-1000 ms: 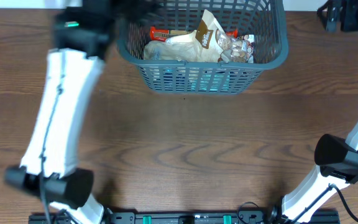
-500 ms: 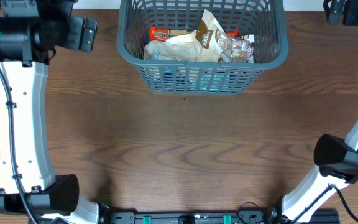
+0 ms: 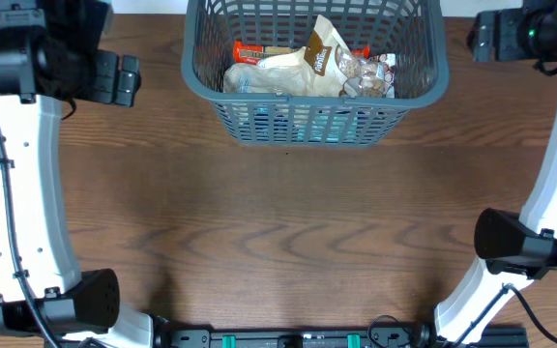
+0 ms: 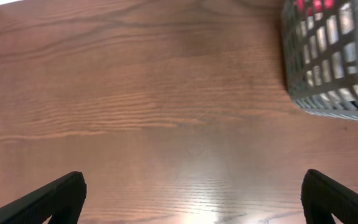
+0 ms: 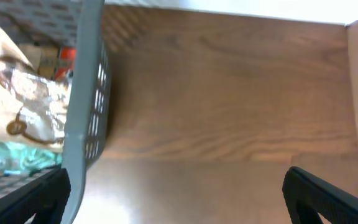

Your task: Pack container

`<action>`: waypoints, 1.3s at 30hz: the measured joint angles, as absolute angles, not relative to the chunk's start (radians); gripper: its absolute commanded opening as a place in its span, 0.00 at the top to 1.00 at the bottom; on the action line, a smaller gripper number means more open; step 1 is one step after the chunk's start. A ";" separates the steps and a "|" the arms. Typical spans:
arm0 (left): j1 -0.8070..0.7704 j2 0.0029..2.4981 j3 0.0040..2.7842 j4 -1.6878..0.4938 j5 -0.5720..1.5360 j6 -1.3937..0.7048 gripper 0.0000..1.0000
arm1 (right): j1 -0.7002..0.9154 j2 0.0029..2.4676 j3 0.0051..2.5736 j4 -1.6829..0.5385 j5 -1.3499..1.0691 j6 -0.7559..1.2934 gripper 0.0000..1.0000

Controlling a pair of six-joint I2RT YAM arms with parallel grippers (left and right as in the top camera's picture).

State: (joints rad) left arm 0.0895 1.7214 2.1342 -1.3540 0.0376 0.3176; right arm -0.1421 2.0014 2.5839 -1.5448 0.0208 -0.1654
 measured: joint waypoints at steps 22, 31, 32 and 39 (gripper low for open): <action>0.114 1.721 2.134 -1.354 0.038 0.318 0.01 | -0.129 1.987 2.584 -1.679 0.065 -0.141 0.01; 0.114 1.721 2.134 -1.354 0.038 0.318 0.01 | -0.129 1.987 2.584 -1.679 0.069 -0.141 0.01; 0.114 1.721 2.134 -1.354 0.038 0.318 0.01 | -0.129 1.987 2.584 -1.676 0.072 -0.141 0.01; 0.114 1.721 2.134 -1.354 0.038 0.318 0.01 | -0.112 1.887 2.477 -1.559 0.063 -0.141 0.01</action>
State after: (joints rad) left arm 0.1143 1.7214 2.1342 -1.3540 0.0376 0.3176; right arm -0.1116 1.8870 2.4775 -1.5593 0.0631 -0.1413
